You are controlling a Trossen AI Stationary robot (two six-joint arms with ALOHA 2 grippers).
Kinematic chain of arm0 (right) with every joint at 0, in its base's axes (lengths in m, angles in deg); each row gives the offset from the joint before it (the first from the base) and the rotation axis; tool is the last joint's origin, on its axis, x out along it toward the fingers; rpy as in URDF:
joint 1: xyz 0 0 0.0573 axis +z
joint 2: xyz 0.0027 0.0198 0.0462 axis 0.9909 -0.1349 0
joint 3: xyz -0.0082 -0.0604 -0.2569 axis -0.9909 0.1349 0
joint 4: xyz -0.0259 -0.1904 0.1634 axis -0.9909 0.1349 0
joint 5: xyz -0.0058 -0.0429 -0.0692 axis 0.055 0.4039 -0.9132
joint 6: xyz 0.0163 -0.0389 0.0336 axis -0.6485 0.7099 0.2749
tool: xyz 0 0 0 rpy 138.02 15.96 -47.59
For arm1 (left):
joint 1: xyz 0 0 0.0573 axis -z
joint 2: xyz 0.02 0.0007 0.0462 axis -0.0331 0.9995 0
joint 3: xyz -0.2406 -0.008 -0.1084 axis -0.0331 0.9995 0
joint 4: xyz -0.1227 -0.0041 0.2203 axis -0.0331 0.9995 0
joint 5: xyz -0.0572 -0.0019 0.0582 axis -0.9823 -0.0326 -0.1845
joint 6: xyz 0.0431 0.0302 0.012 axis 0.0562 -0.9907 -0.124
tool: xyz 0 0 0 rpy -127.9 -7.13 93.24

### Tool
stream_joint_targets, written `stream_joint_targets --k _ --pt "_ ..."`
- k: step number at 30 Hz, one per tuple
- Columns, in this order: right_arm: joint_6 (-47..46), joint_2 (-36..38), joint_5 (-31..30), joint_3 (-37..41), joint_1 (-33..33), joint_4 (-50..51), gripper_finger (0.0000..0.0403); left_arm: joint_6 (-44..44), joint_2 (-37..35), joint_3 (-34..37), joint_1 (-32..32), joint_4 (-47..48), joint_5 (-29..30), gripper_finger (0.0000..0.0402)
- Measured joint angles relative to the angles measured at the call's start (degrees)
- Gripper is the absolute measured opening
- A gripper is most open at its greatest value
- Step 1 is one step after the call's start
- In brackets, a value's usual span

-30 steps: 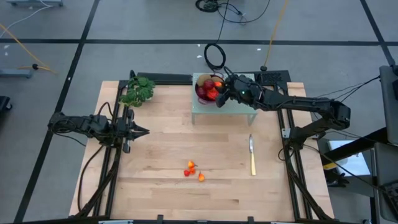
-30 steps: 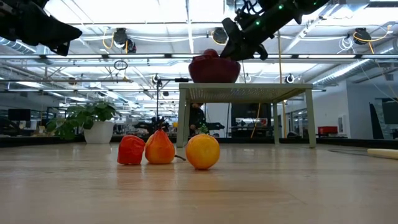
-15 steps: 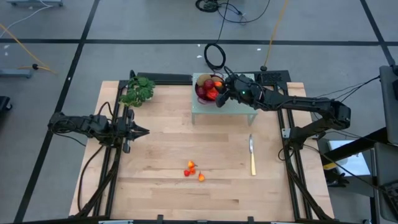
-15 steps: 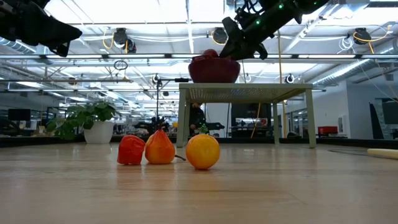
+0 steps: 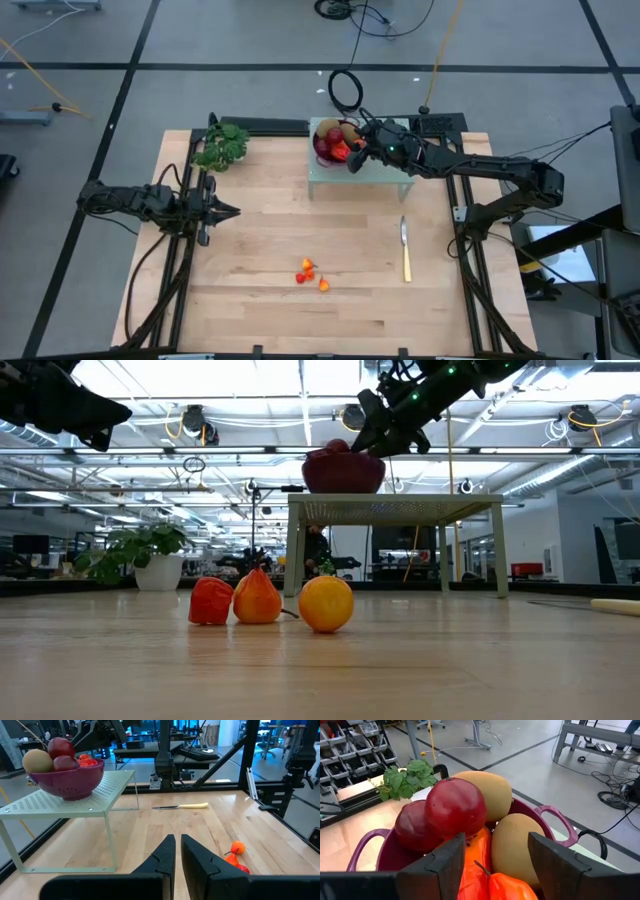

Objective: Pick & Place Fruit
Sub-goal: Put the pear into the dark red colander on the shelf

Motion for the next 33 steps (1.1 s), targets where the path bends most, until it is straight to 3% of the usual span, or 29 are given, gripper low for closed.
stream_joint_targets --k 7,18,24,33 --pt "1.85 0.51 0.26 0.00 0.02 -3.37 0.0210 0.02 0.01 0.00 0.00 0.00 -0.01 0.0033" --pt "3.14 6.27 -2.03 0.02 3.53 -1.50 0.0172 2.01 0.00 0.00 0.00 -0.05 -0.07 0.0033" --pt "3.32 8.20 -2.77 0.02 11.08 -1.20 0.0121 3.08 0.00 0.00 0.00 -0.23 -0.07 0.0033" --pt "3.05 8.28 -2.73 0.02 25.45 -1.18 0.0012 3.08 0.00 0.00 0.00 -0.22 -0.60 0.0033"
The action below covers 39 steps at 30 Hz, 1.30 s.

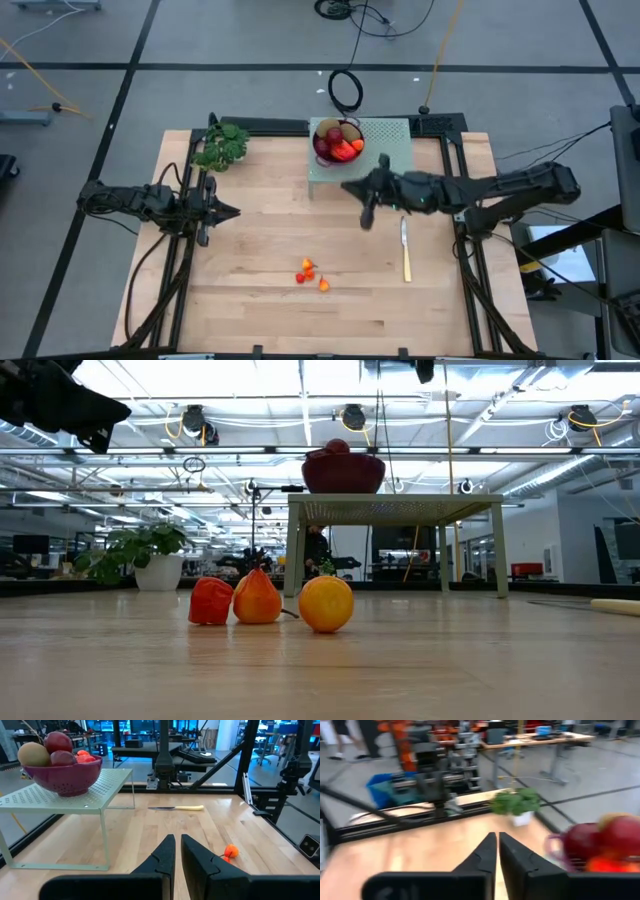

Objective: Pick & Place Fruit
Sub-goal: Put the pear into the dark red colander on the shelf

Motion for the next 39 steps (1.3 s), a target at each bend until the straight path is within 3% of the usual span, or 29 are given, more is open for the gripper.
stream_joint_targets --k 9,17,23,39 --pt "-4.96 -3.63 -1.78 0.00 11.73 -2.58 0.0001 -0.02 0.00 0.00 0.00 0.02 -0.02 0.0033" --pt "-8.10 -9.84 -3.30 0.00 17.94 -8.02 0.0001 0.46 0.02 0.00 0.00 0.02 -0.09 0.0033" --pt "-12.43 -13.98 -2.79 -0.02 19.80 -11.09 0.0001 -0.07 0.02 0.00 0.00 0.03 -0.10 0.0033" --pt "-24.59 -27.03 8.76 -0.02 20.10 -15.76 0.0000 -0.33 0.01 0.00 0.02 0.35 -0.09 0.0033"
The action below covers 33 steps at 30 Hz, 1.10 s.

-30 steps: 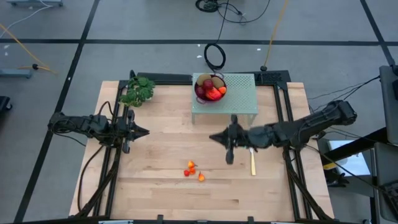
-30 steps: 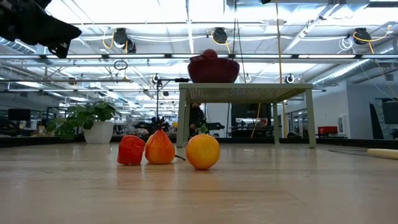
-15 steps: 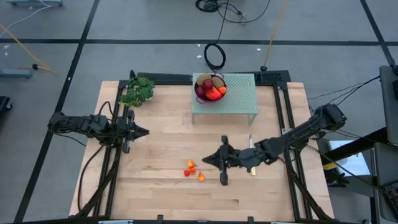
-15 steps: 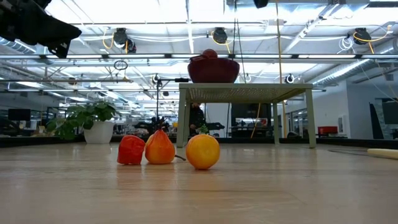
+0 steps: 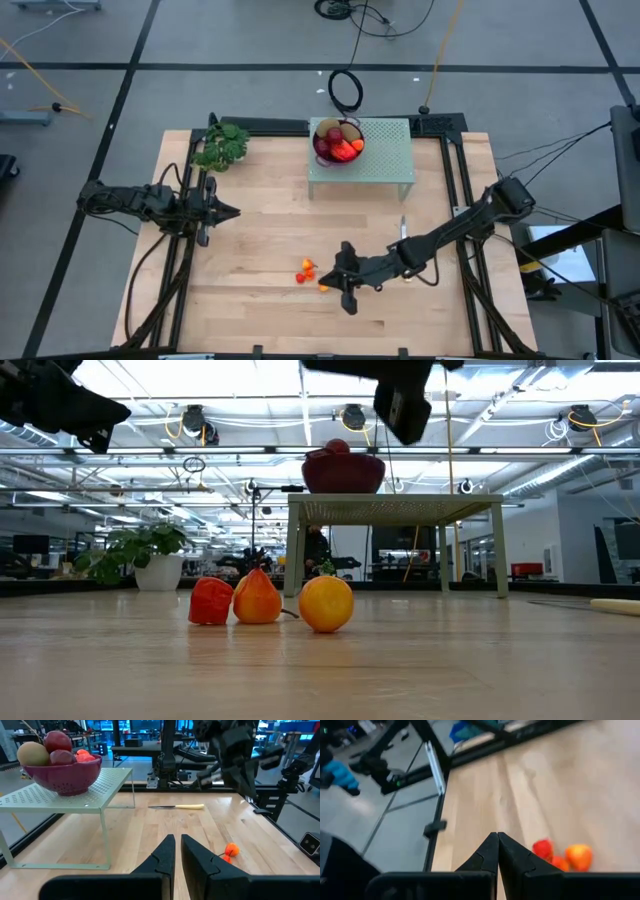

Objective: Pick & Place Fruit
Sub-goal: Put the pear into the dark red colander on the shelf

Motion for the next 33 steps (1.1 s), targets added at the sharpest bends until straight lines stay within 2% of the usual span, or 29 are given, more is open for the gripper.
stream_joint_targets --k 11,21,26,33 --pt "-1.15 -5.41 6.57 -0.02 0.00 -0.01 0.0000 -0.02 -0.01 0.00 0.00 -0.01 0.00 0.0033" --pt "0.83 -7.05 8.00 -0.04 -0.23 1.99 0.0005 0.00 -0.01 0.00 -0.01 -0.04 0.00 0.0033" --pt "1.41 -7.06 7.98 -0.02 -0.97 2.02 0.0035 0.00 0.01 0.00 0.00 -0.04 0.00 0.0033" --pt "0.18 -7.08 8.01 -0.02 -1.94 2.89 0.0106 0.02 0.01 0.00 0.00 0.00 0.01 0.0033"
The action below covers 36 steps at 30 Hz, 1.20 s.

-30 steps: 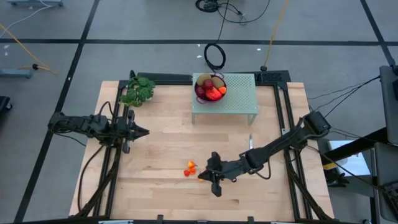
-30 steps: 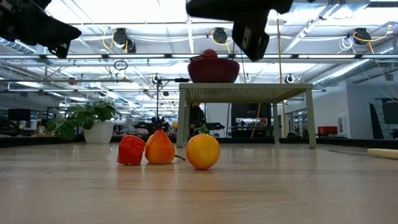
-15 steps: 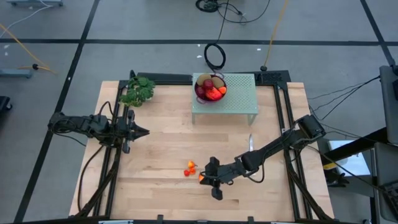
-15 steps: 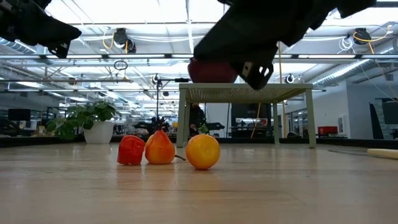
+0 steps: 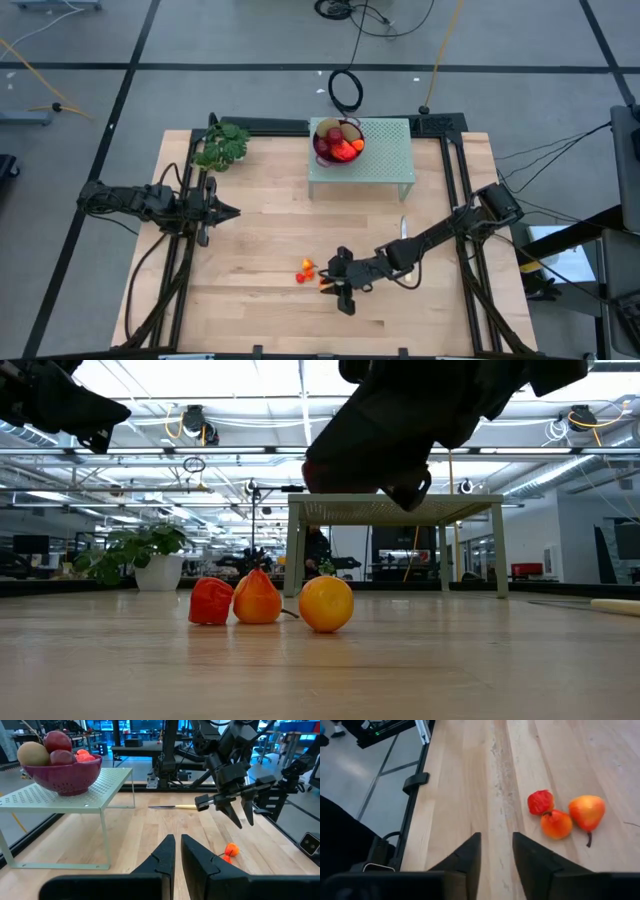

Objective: Pick & Place Fruit
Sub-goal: Put the pear into the dark red colander on the shelf

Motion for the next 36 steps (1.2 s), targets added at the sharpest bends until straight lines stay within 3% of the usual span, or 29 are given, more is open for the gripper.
stream_joint_targets --k 7,15,27,36 --pt "0.17 0.00 0.01 0.00 -0.05 0.17 0.0167 0.00 0.00 0.00 -0.01 0.78 0.00 0.0033" --pt "1.71 0.00 0.02 0.00 -0.49 2.99 0.0206 0.00 -0.02 0.00 0.00 1.22 0.01 0.0033" --pt "3.71 -0.03 0.00 0.02 -1.97 4.88 0.0217 0.00 -0.02 0.00 -0.02 1.22 0.01 0.0033" --pt "3.28 -4.36 -0.08 0.00 -1.97 1.32 0.0214 -0.02 -0.01 0.00 -0.02 1.22 0.01 0.0033"
